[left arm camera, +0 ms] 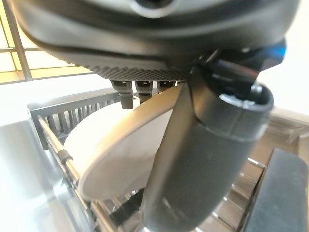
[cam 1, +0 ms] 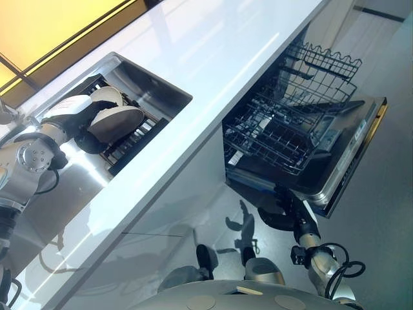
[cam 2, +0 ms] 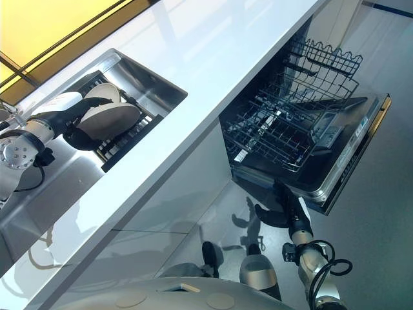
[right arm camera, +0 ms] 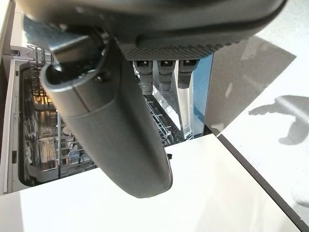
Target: Pick up plates and place into dishwasher.
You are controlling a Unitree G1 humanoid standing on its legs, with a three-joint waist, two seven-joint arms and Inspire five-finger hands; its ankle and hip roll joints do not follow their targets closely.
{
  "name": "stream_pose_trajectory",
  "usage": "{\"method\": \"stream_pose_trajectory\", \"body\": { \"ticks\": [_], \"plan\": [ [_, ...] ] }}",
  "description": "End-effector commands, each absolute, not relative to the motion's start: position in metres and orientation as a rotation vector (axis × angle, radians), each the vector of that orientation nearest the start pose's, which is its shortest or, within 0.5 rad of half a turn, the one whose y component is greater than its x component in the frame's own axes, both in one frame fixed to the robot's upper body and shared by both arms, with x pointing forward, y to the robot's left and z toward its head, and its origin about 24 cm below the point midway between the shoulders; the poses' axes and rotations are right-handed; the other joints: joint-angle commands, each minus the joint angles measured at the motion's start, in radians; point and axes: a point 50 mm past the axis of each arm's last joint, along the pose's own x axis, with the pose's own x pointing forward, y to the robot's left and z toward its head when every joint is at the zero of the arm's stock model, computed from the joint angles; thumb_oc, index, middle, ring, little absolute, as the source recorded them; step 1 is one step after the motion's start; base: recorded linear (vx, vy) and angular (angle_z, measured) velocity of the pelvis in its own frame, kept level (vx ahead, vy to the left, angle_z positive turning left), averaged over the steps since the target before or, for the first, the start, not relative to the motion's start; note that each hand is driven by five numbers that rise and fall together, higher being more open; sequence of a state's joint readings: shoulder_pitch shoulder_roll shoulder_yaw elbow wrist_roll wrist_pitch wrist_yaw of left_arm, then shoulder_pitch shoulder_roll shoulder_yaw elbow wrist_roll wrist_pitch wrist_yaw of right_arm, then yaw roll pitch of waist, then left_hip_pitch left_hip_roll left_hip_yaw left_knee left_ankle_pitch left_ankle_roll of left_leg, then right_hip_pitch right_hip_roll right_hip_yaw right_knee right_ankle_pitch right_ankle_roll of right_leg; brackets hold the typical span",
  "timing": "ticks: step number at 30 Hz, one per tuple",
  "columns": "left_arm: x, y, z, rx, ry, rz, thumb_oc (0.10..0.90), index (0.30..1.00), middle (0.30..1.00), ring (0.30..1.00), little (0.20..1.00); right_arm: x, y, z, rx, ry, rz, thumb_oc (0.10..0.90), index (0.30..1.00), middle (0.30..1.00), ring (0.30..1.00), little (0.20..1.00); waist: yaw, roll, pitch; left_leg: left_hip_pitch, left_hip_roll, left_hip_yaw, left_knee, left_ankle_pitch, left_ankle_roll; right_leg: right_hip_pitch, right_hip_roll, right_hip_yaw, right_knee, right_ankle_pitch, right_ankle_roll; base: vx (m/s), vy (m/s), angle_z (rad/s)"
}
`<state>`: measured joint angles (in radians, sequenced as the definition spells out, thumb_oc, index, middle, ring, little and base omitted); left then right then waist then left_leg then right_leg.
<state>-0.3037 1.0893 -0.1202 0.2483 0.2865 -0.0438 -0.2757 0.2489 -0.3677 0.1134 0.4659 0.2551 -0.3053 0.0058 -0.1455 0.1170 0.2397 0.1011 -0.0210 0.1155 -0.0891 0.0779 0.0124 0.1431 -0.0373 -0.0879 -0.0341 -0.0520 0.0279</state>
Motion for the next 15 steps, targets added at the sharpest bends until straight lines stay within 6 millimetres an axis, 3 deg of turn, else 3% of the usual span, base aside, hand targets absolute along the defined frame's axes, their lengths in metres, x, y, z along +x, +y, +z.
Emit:
{"method": "stream_pose_trajectory", "body": {
  "ticks": [1, 6, 7, 8, 9, 15],
  "plan": [
    [0.286, 0.352, 0.226, 1.435, 0.066, 0.075, 0.800, 0.900, 0.900, 0.900, 0.900, 0.179, -0.246, -0.031, -0.134, 0.194, -0.054, 0.800, 0.900, 0.900, 0.900, 0.900, -0.020, 0.000, -0.029, 0.023, -0.093, 0.004, 0.020, -0.134, 0.020, -0.082, 0.039, -0.007, 0.116, -0.070, 0.073, 0.02, 0.011, 0.03],
    [0.285, 0.349, 0.228, 1.442, 0.038, 0.080, 0.800, 0.900, 0.900, 0.900, 0.900, 0.178, -0.246, -0.030, -0.132, 0.190, -0.057, 0.800, 0.900, 0.900, 0.900, 0.900, -0.016, -0.004, -0.029, 0.022, -0.096, -0.006, 0.025, -0.136, 0.022, -0.084, 0.037, -0.004, 0.118, -0.071, 0.073, 0.00, 0.000, 0.00],
    [0.285, 0.347, 0.227, 1.423, 0.025, 0.078, 0.575, 0.707, 0.707, 0.707, 0.675, 0.178, -0.246, -0.031, -0.133, 0.192, -0.057, 0.800, 0.900, 0.900, 0.900, 0.900, -0.014, -0.005, -0.029, 0.021, -0.097, -0.011, 0.026, -0.137, 0.023, -0.084, 0.036, -0.001, 0.118, -0.071, 0.074, 0.00, 0.000, 0.00],
    [0.284, 0.347, 0.227, 1.421, 0.022, 0.077, 0.473, 0.620, 0.620, 0.620, 0.573, 0.178, -0.246, -0.031, -0.133, 0.192, -0.057, 0.800, 0.900, 0.900, 0.900, 0.900, -0.014, -0.006, -0.029, 0.021, -0.097, -0.011, 0.026, -0.137, 0.023, -0.084, 0.036, -0.001, 0.118, -0.071, 0.074, 0.00, 0.000, 0.00],
    [0.284, 0.345, 0.227, 1.410, 0.001, 0.075, 0.125, 0.321, 0.321, 0.321, 0.225, 0.178, -0.246, -0.032, -0.131, 0.194, -0.058, 0.800, 0.900, 0.900, 0.900, 0.900, -0.011, -0.007, -0.029, 0.021, -0.095, -0.011, 0.025, -0.137, 0.023, -0.084, 0.036, -0.002, 0.120, -0.072, 0.074, 0.00, 0.000, 0.00],
    [0.285, 0.337, 0.227, 1.242, -0.091, 0.125, 0.100, 0.300, 0.300, 0.300, 0.200, 0.176, -0.244, -0.034, -0.124, 0.199, -0.060, 0.800, 0.900, 0.900, 0.900, 0.900, -0.011, -0.012, -0.025, 0.020, -0.093, -0.010, 0.017, -0.135, 0.024, -0.094, 0.035, -0.006, 0.118, -0.065, 0.076, 0.00, 0.000, 0.00]
  ]
}}
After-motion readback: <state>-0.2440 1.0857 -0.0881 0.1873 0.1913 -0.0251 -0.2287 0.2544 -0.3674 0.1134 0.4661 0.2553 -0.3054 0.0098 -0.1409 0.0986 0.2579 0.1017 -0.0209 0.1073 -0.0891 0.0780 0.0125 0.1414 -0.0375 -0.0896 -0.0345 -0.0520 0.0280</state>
